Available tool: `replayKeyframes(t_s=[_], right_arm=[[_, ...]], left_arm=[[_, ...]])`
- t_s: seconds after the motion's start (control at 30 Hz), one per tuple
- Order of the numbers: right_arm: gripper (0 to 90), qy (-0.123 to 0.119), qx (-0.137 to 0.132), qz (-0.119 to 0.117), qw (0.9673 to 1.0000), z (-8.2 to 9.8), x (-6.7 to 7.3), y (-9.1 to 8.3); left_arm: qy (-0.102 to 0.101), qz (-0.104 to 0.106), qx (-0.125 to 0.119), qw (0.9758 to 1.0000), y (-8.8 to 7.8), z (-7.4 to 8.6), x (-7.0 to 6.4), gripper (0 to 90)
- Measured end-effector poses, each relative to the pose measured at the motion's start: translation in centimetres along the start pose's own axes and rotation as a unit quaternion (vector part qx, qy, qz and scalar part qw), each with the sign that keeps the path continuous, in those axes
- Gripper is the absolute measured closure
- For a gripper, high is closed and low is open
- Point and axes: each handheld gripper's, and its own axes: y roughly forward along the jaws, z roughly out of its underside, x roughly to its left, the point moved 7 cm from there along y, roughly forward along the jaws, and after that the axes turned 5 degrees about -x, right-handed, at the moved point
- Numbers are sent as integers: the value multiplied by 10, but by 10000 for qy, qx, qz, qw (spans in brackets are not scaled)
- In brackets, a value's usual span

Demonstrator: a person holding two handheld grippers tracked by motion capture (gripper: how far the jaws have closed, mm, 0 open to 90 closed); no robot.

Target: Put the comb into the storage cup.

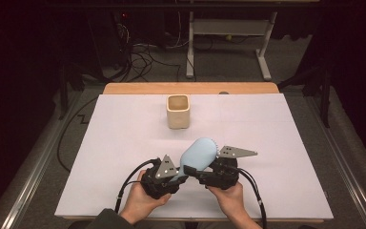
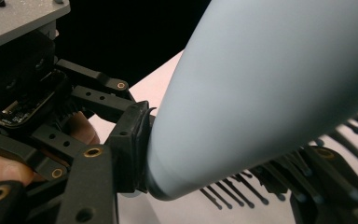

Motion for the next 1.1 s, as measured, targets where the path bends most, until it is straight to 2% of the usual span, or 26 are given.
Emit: replayKeyframes(t_s=[0.7,0.93,1.1], right_arm=[[552,115,27,-155,9998,-2,3,-1],[562,118,42,-142,9998,-2,2,-1],[565,149,11,-163,9998,-4,1,-3]], left_arm=[[-12,10,-27,10000,0,-1,0,687],[-31,13,-88,10000,0,-1,1,646],[-22,80,-107,9999,0,-2,-1,575]])
